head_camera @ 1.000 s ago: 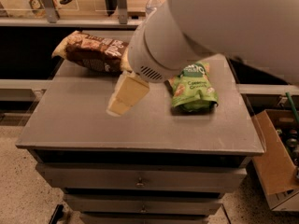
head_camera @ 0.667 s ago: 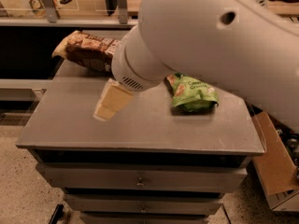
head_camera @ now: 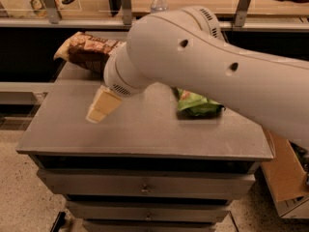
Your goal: Move brown chip bag near green rice chip bag
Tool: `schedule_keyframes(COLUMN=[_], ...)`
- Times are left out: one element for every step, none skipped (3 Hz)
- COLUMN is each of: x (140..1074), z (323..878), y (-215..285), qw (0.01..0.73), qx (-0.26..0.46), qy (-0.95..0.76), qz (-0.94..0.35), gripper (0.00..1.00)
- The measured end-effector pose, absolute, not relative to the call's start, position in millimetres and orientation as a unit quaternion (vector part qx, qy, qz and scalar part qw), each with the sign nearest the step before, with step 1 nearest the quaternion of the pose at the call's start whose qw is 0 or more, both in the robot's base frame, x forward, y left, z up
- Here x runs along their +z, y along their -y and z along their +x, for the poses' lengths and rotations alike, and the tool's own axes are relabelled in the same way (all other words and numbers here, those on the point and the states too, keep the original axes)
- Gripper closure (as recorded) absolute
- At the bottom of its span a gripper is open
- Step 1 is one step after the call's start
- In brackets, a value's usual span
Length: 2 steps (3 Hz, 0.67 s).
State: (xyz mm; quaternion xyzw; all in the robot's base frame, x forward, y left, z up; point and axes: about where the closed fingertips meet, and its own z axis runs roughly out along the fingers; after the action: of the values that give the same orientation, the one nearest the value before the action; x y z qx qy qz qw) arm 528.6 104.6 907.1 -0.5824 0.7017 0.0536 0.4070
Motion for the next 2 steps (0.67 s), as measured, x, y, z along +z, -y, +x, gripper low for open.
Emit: schedule_keyframes(x=[891, 883], z=[560, 580], y=[-109, -114], qw=[0.415, 0.415], qx=[0.068, 0.069], qy=[-0.694, -0.688], qz=[-0.584, -0.591], gripper=[0.0, 0.0])
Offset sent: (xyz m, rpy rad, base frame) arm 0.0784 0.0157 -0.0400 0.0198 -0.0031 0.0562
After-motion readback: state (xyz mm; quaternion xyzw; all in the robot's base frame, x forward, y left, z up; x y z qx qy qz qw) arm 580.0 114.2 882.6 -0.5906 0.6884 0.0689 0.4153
